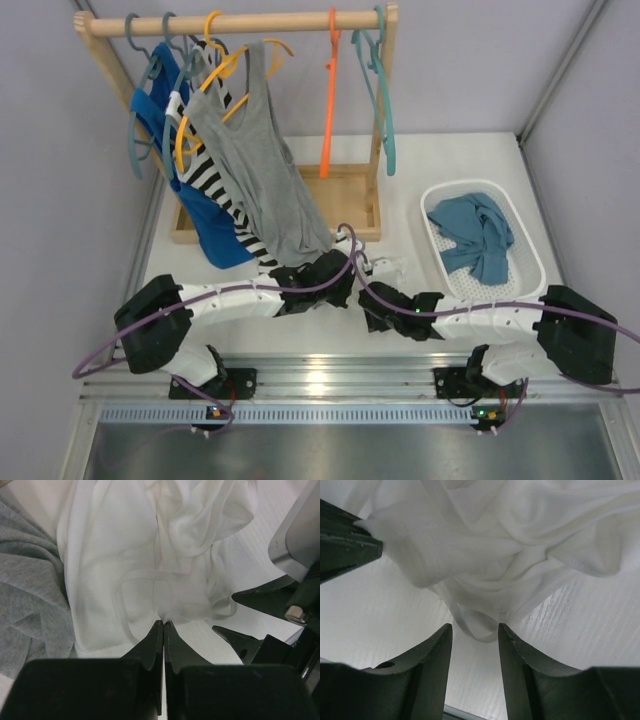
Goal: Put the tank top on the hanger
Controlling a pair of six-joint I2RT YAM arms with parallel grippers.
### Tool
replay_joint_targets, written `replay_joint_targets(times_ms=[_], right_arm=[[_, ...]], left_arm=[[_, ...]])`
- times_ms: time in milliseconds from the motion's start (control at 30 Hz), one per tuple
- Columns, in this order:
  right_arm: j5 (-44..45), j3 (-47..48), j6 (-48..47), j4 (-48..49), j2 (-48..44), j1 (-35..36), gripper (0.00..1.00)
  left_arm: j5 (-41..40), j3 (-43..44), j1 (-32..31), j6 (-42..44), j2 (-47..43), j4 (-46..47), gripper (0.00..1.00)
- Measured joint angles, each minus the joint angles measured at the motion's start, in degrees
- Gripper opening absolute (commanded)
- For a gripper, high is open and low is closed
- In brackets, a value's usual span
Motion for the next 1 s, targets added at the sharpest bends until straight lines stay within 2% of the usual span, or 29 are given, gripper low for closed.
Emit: replay_joint_targets(times_ms=[100,133,200,233,333,500,733,1000], right_arm=[[1.1,1.0,-0.2,0.4,1.6,0.0,0.37],[1.5,1.3,-0.3,0.7,2.3,0.0,0.28],[2.3,2.1,-0.3,1.1,3.8,0.0,0.21],[2.6,2.4,-0.3,1.3,4.5,0.0,0.11],[3.1,2.9,-0.2,1.9,5.7,0.0,0.02],[3.0,2.8,-0.2,0.5,3.0,0.0,0.0],[2.8,2.3,0.9,-3.0,-10.0,0.0,0.0],[3.3,2.3,2.9,-9.9,-17.8,0.1,0.0]], left_arm=[[0.8,0.0,0.0,-0.7,0.0,0.0,0.0],[0.8,0.0,0.1,-0.9,0.0,-0.1,0.0],[0.8,0.0,0.4,-1.3,0.0,-0.3,0.0],[0.8,0.0,0.5,-1.5,0.0,-0.5,0.0],[0.9,0.0,1.0,-1.8,0.0,-1.2,0.0],[2.3,0.0,1.7,-1.8,0.0,-1.6,0.0],[6.1,-2.6,5.9,-1.8,-1.7,-1.9,0.0],[13.4,-4.5,10.4,-2.0,-5.7,-2.6,0.0]])
